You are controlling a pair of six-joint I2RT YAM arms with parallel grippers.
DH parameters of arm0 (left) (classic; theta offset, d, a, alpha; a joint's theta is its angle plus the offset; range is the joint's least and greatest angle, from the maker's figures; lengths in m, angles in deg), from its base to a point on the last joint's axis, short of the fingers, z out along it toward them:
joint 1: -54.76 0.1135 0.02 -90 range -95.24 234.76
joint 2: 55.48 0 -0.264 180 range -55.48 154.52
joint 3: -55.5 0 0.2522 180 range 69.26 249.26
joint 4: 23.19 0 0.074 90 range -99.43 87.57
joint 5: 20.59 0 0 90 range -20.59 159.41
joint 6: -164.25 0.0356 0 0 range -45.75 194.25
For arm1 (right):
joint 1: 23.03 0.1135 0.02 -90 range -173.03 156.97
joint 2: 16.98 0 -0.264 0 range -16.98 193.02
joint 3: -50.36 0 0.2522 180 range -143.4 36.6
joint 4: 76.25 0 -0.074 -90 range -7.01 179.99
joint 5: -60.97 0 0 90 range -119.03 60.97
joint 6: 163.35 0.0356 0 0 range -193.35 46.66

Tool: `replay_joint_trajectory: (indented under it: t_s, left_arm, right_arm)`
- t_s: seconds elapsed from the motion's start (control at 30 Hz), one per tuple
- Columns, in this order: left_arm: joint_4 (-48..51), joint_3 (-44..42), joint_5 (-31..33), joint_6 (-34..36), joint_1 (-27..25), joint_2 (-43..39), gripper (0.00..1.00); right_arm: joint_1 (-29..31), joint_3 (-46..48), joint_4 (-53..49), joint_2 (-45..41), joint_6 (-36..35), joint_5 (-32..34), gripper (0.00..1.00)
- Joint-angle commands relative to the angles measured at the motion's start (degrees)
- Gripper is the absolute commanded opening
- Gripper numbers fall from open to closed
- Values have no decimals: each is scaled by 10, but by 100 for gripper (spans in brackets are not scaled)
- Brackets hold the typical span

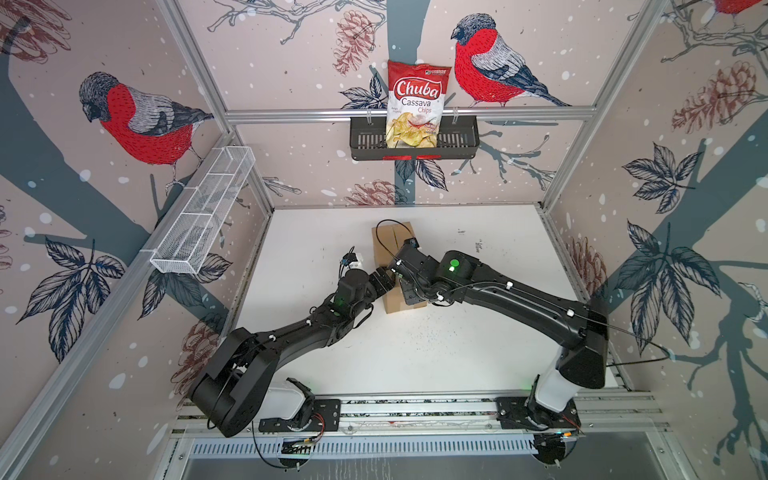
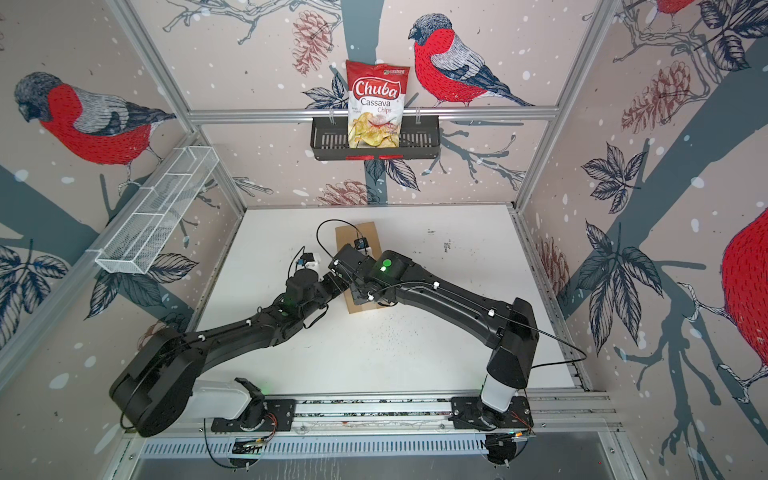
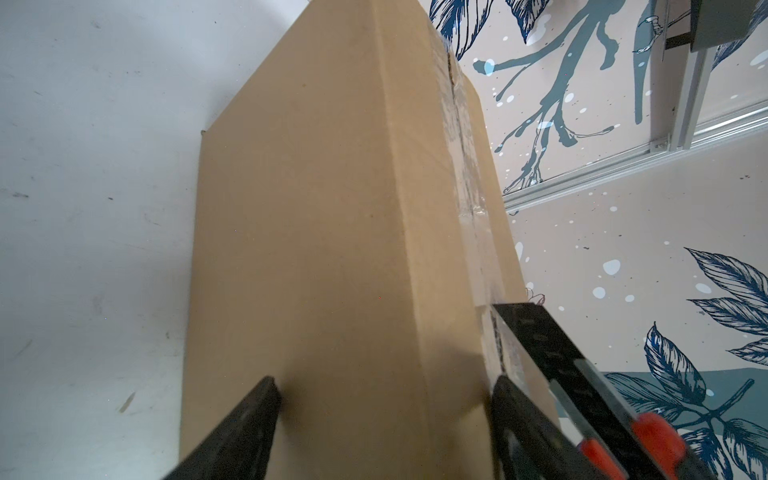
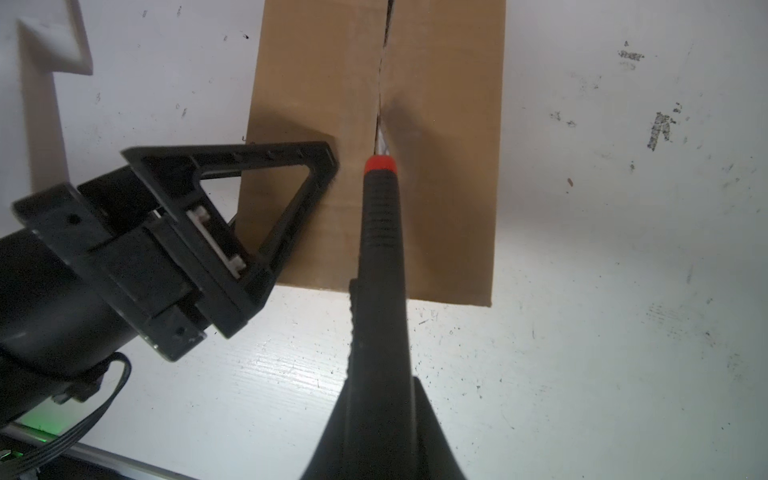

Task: Unpack the express box
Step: 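Continue drawing the knife blade down the seam to the box's near end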

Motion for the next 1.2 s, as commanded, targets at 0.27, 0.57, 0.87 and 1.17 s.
replay_joint_trajectory:
  t_s: [0.27, 0.57, 0.87, 1.17]
  left_arm:
    - [42, -1, 0, 6, -3, 7, 79]
    - [35, 0, 3, 4, -4, 9, 79]
    - [31, -2, 10, 2, -5, 9, 79]
    - [27, -3, 17, -3, -7, 9, 79]
  right_arm:
    - [4, 16, 2, -12, 14, -1, 0]
    - [13, 22, -2, -12, 25, -12, 0]
    - [21, 10, -18, -6, 32, -20, 0]
    - [33, -4, -46, -2, 45, -19, 0]
